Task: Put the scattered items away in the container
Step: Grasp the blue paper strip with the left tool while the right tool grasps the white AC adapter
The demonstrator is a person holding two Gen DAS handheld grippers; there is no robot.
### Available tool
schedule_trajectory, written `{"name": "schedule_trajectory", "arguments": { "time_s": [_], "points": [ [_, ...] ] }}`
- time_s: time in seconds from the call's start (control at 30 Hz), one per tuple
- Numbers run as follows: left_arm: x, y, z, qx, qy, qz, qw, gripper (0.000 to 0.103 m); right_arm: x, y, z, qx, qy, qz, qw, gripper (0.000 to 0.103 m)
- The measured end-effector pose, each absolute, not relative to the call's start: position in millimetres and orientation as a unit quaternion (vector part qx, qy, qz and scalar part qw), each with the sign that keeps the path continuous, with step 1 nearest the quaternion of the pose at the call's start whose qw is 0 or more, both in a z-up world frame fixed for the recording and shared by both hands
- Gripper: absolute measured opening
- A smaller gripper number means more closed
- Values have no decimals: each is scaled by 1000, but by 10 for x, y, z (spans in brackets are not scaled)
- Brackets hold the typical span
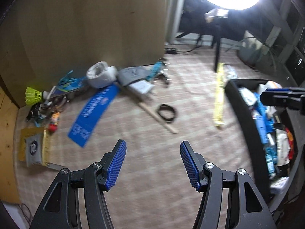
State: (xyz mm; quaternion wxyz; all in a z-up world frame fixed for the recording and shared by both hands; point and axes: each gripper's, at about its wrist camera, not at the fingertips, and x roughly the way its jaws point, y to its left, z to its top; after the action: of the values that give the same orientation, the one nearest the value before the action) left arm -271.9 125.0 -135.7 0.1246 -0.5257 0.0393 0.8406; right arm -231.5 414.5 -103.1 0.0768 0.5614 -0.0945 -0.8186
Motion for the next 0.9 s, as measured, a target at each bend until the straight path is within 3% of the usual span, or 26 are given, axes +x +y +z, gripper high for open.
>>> {"name": "schedule_trajectory", "arguments": {
  "time_s": [0.33,0.77,0.9],
  "points": [
    [-3409,583,-1802,-570,78,810,113,63,-3122,3413,-1351,591,-44,-796,123,62],
    [-4040,430,-2252,-605,130,775,131,63,-3909,2847,-1914,636,-2,-758,146,62],
    [-4113,446,-2320,-606,131,773,138,70,-4023,2780,-2029,642,5,-753,147,62]
  ]
}}
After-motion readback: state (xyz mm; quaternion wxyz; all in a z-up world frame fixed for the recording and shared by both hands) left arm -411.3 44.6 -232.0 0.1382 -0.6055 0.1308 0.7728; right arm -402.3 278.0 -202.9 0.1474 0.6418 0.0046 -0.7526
